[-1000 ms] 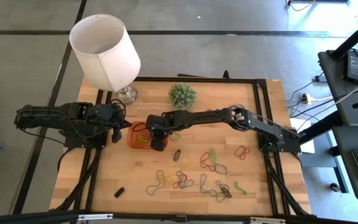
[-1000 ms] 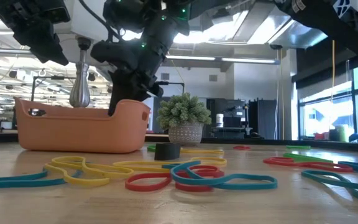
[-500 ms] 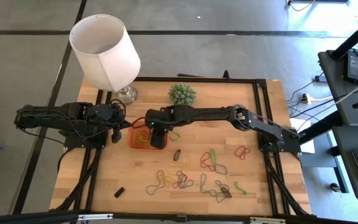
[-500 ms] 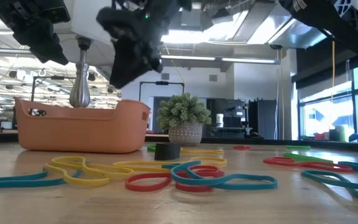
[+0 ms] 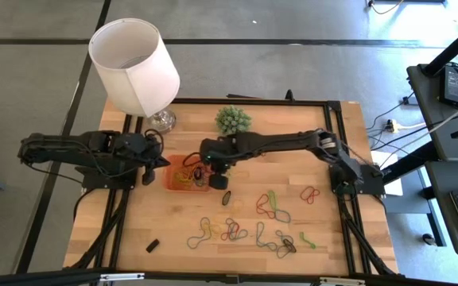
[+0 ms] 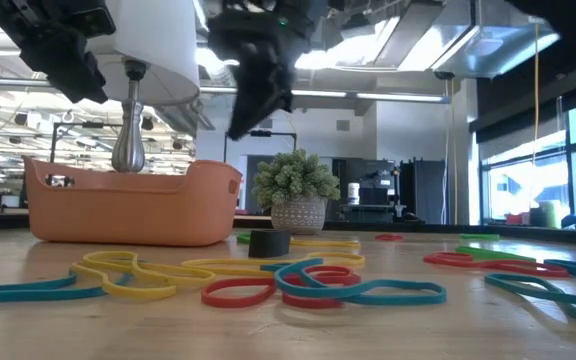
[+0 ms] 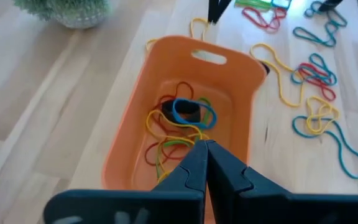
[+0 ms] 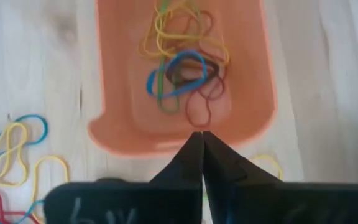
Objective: Pick and place rubber bands into bin
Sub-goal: Put the green rubber band into the orange bin
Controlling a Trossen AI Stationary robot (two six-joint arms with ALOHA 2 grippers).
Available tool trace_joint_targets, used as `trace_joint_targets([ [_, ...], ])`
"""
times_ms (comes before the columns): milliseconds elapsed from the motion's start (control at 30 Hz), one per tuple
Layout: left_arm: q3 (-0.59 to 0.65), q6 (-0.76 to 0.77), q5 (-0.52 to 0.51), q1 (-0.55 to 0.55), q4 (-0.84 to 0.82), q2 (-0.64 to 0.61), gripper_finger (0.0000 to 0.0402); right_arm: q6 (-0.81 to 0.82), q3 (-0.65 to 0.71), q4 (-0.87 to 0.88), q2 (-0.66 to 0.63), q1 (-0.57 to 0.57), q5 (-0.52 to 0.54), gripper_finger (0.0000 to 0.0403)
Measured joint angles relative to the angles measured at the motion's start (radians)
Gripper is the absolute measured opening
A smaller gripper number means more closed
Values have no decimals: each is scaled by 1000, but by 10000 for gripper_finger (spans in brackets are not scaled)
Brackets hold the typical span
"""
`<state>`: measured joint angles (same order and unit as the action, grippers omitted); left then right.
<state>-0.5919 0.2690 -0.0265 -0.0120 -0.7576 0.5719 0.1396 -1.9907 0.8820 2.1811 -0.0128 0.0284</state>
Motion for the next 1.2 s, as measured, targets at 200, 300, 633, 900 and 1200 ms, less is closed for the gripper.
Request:
trace_joint_targets([
  [200,0,31,1,33,68,104,1,91,417,-272,-264,-5,0,21],
  [300,-1,32,-5,64,177,185,1,153,628,-372,-403,-10,3,17],
  [633,-264,45,-58,125,206,581,2,405,1227,-665,-838,-86,4,8],
  [900,-541,39,-55,94,132,883,2,542,1528,-875,-1059,-154,4,16],
  [1200,-865,-41,0,8,-34,1205,2,554,1644,-893,-1181,-210,4,16],
])
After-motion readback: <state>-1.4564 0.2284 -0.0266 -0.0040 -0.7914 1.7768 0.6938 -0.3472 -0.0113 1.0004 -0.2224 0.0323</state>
